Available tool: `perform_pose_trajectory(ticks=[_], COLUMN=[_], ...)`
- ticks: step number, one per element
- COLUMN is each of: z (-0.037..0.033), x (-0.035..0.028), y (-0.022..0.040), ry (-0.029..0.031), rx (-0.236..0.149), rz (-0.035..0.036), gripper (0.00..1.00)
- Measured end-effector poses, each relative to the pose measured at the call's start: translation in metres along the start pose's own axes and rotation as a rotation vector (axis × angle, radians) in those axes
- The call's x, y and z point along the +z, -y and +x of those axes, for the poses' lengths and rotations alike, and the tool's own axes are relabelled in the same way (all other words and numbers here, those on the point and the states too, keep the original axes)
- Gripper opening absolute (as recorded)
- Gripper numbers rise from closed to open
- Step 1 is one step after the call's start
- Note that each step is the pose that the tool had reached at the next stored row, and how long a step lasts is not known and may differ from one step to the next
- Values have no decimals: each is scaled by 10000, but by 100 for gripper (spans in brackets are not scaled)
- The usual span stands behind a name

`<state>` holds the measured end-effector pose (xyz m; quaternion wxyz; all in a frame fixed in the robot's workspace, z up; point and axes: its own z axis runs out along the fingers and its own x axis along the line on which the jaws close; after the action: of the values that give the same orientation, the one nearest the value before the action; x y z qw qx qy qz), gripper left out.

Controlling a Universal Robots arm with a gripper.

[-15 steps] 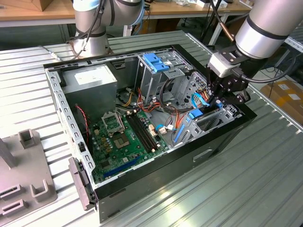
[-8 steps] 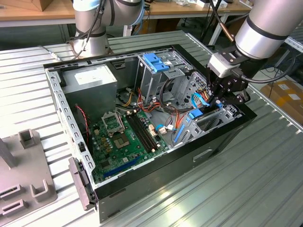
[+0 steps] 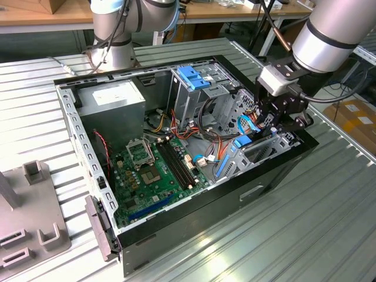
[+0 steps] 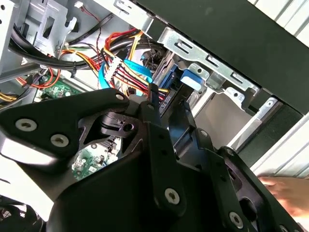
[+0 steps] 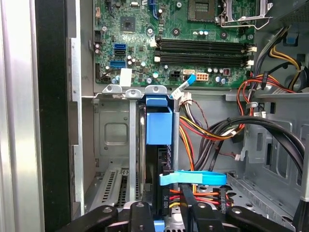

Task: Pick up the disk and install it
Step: 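Insert the second disk wire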

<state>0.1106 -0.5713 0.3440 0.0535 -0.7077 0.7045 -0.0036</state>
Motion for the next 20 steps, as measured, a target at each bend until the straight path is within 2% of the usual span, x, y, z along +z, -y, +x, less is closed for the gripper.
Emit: perform_pose_trajectory(ticks=[5, 11, 12, 13, 14, 15, 18, 20], z=[-7, -9, -8, -8, -8, -9, -8, -8], x=[-104, -121, -121, -119, -117, -117, -117, -117], y=[8, 10, 12, 17, 20, 21, 21, 22], ry=[1, 2, -1, 0, 1, 3, 2, -7], rx=[1, 0, 9, 22, 32, 38, 39, 180], rz=[0, -6, -135, -312, -452, -528, -546, -537], gripper=[36, 36, 36, 36, 36, 36, 36, 36])
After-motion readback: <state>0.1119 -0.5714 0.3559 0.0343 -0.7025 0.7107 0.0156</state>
